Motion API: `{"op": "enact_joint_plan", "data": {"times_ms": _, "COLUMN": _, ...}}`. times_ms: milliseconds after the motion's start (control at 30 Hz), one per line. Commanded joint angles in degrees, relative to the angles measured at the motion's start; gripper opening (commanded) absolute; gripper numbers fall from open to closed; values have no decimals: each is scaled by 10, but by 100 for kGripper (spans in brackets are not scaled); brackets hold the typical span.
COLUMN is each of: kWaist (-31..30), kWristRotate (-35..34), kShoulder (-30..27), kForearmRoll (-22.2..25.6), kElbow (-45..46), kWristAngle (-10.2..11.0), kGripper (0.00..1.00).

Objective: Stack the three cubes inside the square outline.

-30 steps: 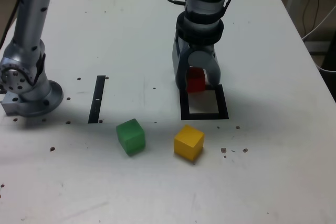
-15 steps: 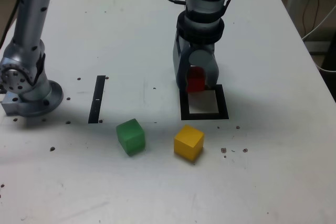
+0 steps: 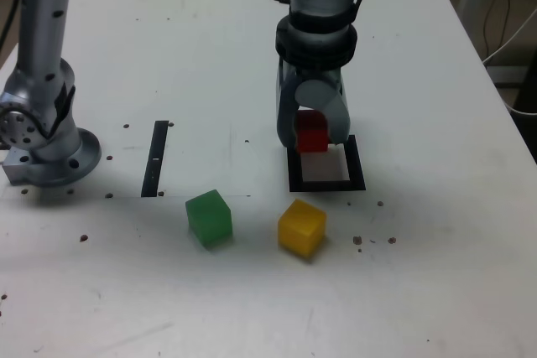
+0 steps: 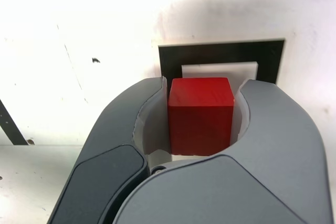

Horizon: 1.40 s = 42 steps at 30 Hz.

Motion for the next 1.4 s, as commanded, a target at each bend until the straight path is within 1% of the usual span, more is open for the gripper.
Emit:
{"op": "enact_joint_plan", "data": {"times_ms": 0, "kWaist": -3, "kWristRotate": -3, "kShoulder": -12, "kForearmRoll": 1, "kElbow": -1, "kWristAngle": 3, "kGripper": 26}}
{"op": "enact_joint_plan", "data": {"times_ms": 133, "kWaist": -3, "kWristRotate": -3, "kShoulder": -11, "kForearmRoll": -4, "kElbow": -1, "kWristAngle": 0, "kGripper": 26}}
{"op": "enact_joint_plan", "data": {"times_ms": 433, "kWaist": -13, "kWristRotate": -3, "kShoulder": 15, "kForearmRoll": -34, "kElbow": 1, "kWristAngle": -10, "kGripper": 26}}
{"op": "enact_joint_plan", "data": {"times_ms": 633, "kWaist": -16, "kWristRotate": -6, "kShoulder": 18, "kForearmRoll": -55, "kElbow": 13, "kWristAngle": -10, "kGripper": 26}}
{"op": "enact_joint_plan", "data": {"times_ms": 833, "kWaist": -16, "kWristRotate": -8, "kShoulder": 24, "kForearmRoll": -67, "kElbow": 21, "kWristAngle": -9, "kGripper": 26}}
{"op": "enact_joint_plan", "data": {"times_ms": 967, "kWaist": -16, "kWristRotate": -8, "kShoulder": 30, "kForearmRoll": -65, "kElbow": 21, "kWristAngle": -9, "kGripper": 30}}
{"op": "enact_joint_plan", "data": {"times_ms": 1033, "kWaist": -16, "kWristRotate": -7, "kShoulder": 32, "kForearmRoll": -63, "kElbow": 21, "kWristAngle": -9, "kGripper": 35}}
{"op": "enact_joint_plan", "data": {"times_ms": 1133, "kWaist": -16, "kWristRotate": 0, "kShoulder": 33, "kForearmRoll": -59, "kElbow": 18, "kWristAngle": -8, "kGripper": 47}}
{"op": "enact_joint_plan", "data": {"times_ms": 1200, "kWaist": -16, "kWristRotate": 9, "kShoulder": 34, "kForearmRoll": -53, "kElbow": 14, "kWristAngle": -6, "kGripper": 60}}
{"op": "enact_joint_plan", "data": {"times_ms": 1267, "kWaist": -16, "kWristRotate": 17, "kShoulder": 34, "kForearmRoll": -42, "kElbow": 10, "kWristAngle": -5, "kGripper": 75}}
{"op": "enact_joint_plan", "data": {"times_ms": 1367, "kWaist": -16, "kWristRotate": 22, "kShoulder": 32, "kForearmRoll": -14, "kElbow": 3, "kWristAngle": 0, "kGripper": 94}}
